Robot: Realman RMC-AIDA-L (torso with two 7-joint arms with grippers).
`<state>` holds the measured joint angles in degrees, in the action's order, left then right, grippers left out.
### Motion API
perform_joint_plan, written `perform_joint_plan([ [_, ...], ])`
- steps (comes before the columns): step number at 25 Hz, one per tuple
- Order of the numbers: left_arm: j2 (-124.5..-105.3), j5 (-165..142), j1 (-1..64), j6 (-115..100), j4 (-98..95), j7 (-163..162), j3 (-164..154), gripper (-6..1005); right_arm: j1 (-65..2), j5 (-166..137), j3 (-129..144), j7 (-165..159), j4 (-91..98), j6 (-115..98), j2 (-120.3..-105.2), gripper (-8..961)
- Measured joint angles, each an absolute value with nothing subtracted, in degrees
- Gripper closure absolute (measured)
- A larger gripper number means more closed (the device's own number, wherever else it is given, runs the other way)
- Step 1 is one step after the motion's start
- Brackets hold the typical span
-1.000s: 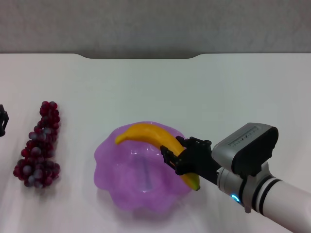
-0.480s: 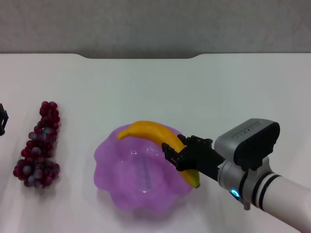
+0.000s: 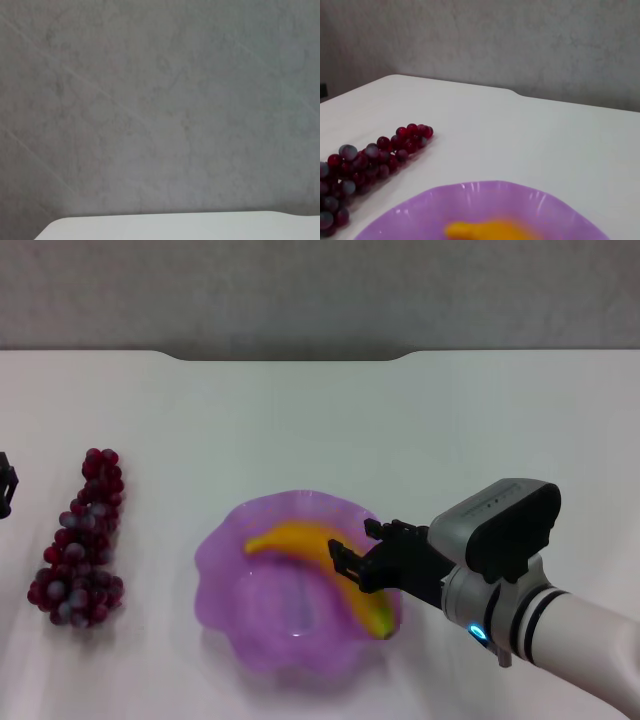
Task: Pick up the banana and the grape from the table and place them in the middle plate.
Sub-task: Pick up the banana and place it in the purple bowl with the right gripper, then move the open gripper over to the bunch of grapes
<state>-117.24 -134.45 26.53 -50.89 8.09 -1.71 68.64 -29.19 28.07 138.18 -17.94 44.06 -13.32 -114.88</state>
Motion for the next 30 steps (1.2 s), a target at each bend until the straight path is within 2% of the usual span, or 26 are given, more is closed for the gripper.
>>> perform_joint_plan([
  [4, -117.25, -134.22, 26.60, -50.90, 8.08, -1.76, 68.67, 325, -29.33, 28.08, 138.06, -18.29, 44.03, -13.44, -114.89, 420],
  [10, -117.25, -134.13, 26.63, -50.89, 8.08, -1.91, 68.65, 325, -29.56, 28.10, 137.51, -18.29, 44.03, -13.61, -114.87, 265],
  [15, -117.21, -134.21, 26.58, -50.88, 8.09, -1.94, 68.64, 324, -31.75, 27.70, 136.51, -17.81, 43.85, -13.44, -114.45, 232],
  [20, -117.15, -134.58, 26.51, -50.88, 8.09, -1.85, 68.61, 323, -33.12, 26.19, 132.20, -17.52, 43.68, -12.32, -113.05, 272],
  [23, -117.19, -134.65, 26.35, -50.88, 8.09, -1.73, 68.41, 323, -32.14, 21.06, 128.40, -16.87, 44.67, -11.93, -112.51, 367],
  [26, -117.14, -134.69, 26.04, -50.88, 8.12, -1.88, 68.29, 322, -28.84, 14.46, 121.84, -13.08, 47.34, -11.90, -113.06, 462],
  [30, -117.18, -134.68, 26.05, -50.88, 8.36, -2.17, 68.26, 322, -20.52, 9.66, 110.56, -2.99, 55.01, -12.44, -114.92, 597],
])
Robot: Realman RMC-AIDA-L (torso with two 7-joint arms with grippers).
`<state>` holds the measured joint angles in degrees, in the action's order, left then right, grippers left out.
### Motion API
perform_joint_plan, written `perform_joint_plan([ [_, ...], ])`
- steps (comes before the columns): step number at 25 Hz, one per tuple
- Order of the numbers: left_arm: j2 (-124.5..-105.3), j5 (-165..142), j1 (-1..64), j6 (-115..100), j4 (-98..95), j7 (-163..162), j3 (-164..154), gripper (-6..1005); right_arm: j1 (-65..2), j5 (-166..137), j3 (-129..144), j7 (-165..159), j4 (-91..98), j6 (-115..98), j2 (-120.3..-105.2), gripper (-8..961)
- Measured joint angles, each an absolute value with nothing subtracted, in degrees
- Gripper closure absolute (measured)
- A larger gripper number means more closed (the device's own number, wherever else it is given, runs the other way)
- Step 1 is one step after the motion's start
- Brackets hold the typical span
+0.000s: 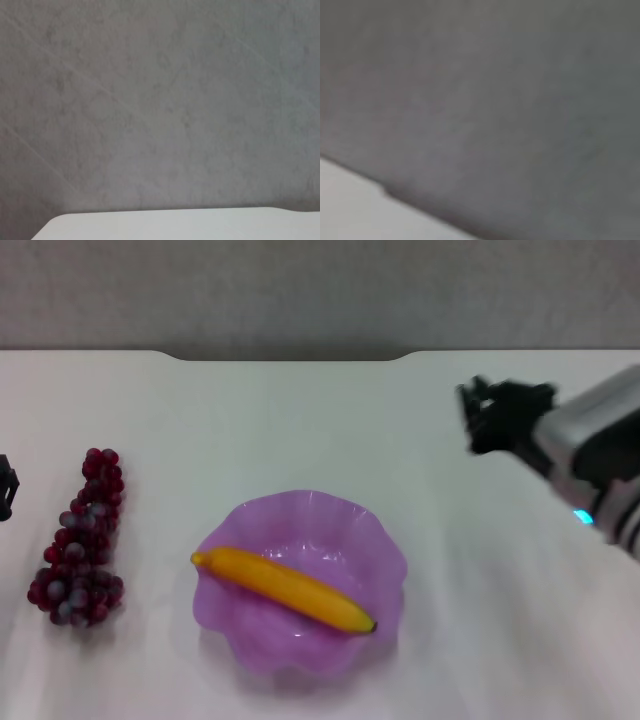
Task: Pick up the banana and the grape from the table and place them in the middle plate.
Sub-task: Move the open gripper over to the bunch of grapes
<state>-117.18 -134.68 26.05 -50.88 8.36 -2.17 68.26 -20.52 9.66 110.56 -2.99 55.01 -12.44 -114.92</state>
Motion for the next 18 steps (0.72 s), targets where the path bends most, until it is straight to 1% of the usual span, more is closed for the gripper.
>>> perform_joint_plan([
  [4, -117.29, -134.65, 26.04, -50.88, 9.04, -2.69, 68.26, 321, -13.77, 9.56, 105.90, 2.27, 59.79, -16.98, -115.10, 741],
  [9, -117.35, -134.68, 25.66, -50.74, 10.60, -2.94, 67.22, 320, -7.47, 14.51, 102.14, 2.34, 56.88, -31.93, -115.28, 930],
  [14, -117.20, -134.68, 24.52, -50.85, 13.81, -6.12, 62.89, 319, -6.00, 28.69, 104.33, 2.52, 45.39, -53.56, -115.41, 923],
  [18, -117.08, -134.68, 23.93, -50.88, 17.10, -7.30, 58.84, 319, -6.25, 35.25, 108.31, 3.37, 37.52, -63.81, -115.46, 922],
])
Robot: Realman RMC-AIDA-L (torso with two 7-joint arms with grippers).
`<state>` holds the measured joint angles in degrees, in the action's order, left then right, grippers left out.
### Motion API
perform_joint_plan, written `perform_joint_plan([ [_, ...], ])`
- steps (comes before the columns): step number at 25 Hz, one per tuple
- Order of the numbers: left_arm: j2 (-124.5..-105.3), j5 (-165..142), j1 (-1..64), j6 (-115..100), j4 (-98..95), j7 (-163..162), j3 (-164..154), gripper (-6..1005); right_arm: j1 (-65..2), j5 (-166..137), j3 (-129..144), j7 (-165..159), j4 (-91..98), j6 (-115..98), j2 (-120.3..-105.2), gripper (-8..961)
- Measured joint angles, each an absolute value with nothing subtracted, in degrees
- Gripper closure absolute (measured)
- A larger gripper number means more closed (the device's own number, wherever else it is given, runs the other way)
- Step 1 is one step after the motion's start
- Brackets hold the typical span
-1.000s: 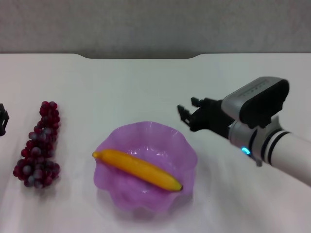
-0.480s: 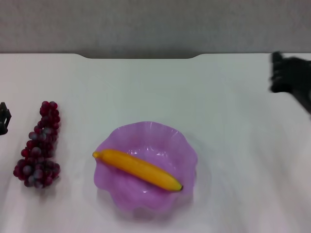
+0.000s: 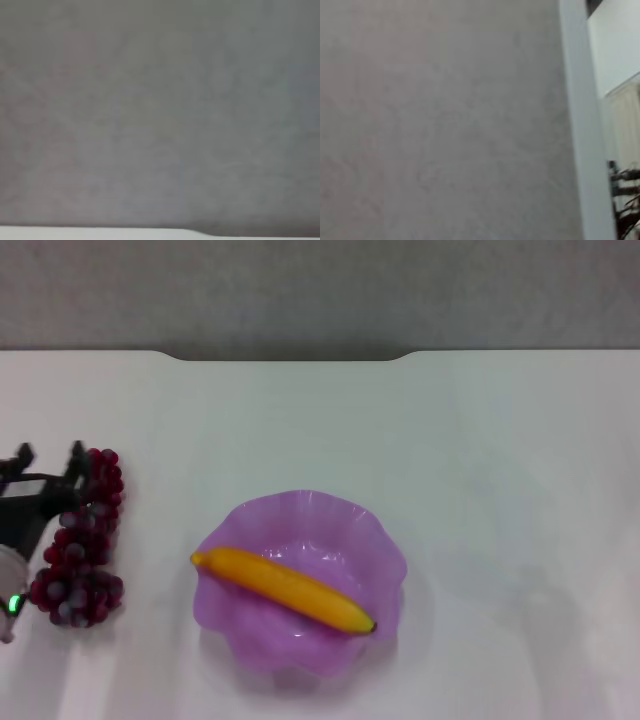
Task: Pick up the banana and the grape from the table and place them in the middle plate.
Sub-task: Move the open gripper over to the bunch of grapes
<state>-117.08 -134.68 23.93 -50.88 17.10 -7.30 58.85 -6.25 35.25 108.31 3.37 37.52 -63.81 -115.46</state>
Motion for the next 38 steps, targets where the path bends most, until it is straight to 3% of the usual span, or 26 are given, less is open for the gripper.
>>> perform_joint_plan([
  [7, -116.44, -134.65, 21.48, -46.58, 25.64, -5.84, 55.71, 317, -6.58, 35.67, 112.45, 5.62, 31.28, -64.72, -115.33, 922],
  [13, -115.55, -134.64, 19.14, -25.55, 39.14, 5.13, 65.07, 316, -6.73, 35.34, 113.54, 5.65, 30.82, -61.98, -115.17, 922],
  [20, -116.63, -134.22, 5.08, 4.01, 73.72, 26.76, 83.90, 315, -8.54, 35.29, 114.75, 5.66, 30.77, -57.66, -115.13, 922],
  [27, -116.60, -135.06, 5.57, 28.22, 81.86, 27.19, 92.58, 314, -8.91, 35.25, 115.10, 5.62, 30.77, -56.92, -115.13, 922],
  [38, -116.85, -151.41, 12.54, 41.70, 77.94, 17.89, 92.37, 312, -10.14, 35.43, 116.86, 5.35, 31.00, -56.43, -115.13, 922],
])
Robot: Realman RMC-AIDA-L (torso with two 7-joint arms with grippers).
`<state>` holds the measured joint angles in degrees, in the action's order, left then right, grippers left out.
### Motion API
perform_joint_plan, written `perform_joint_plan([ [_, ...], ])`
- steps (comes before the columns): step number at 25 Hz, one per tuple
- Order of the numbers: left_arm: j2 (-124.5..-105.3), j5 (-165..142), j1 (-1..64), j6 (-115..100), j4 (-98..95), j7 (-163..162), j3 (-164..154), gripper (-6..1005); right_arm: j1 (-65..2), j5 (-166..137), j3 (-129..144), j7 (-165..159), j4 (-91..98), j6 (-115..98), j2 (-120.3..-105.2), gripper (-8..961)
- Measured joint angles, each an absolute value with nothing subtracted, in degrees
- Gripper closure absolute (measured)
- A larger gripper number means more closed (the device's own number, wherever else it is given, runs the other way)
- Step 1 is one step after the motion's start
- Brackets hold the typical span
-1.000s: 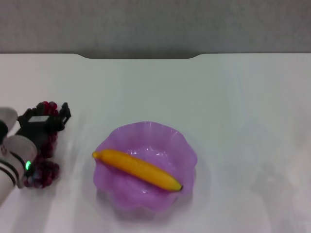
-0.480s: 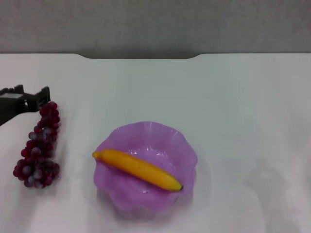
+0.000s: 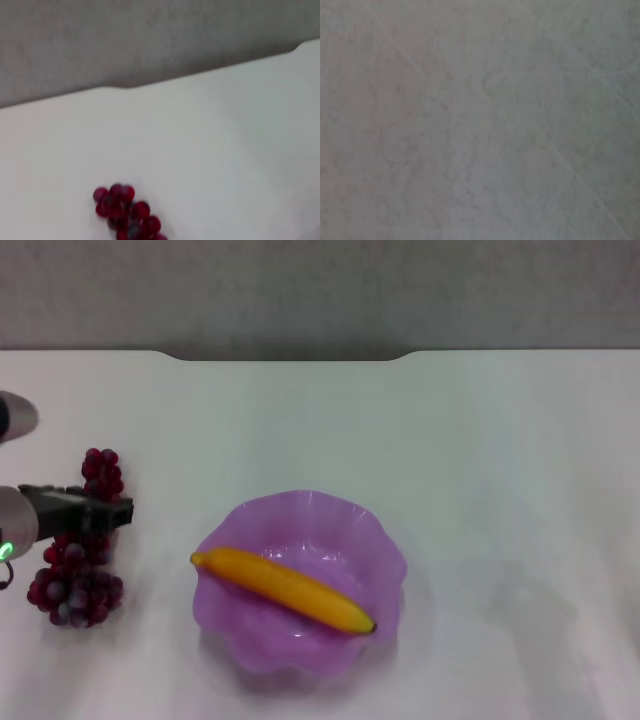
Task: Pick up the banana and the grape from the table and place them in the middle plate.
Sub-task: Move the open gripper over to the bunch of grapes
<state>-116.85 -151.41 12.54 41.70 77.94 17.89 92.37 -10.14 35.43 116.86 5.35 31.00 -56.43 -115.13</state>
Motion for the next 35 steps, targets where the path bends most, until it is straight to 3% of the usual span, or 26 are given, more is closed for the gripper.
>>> perform_joint_plan([
  [10, -116.82, -155.79, 18.62, 39.62, 64.78, 13.68, 92.91, 310, -10.32, 35.51, 117.35, 5.30, 31.19, -56.33, -115.13, 922],
  [28, -116.84, -159.34, 18.19, 37.39, 64.24, 11.81, 92.23, 307, -10.64, 35.51, 117.70, 4.02, 30.97, -56.33, -115.13, 922],
  [35, -116.88, -160.03, 18.17, 37.99, 64.19, 11.36, 92.25, 201, -10.91, 35.51, 117.95, 2.75, 31.18, -54.96, -115.06, 921],
])
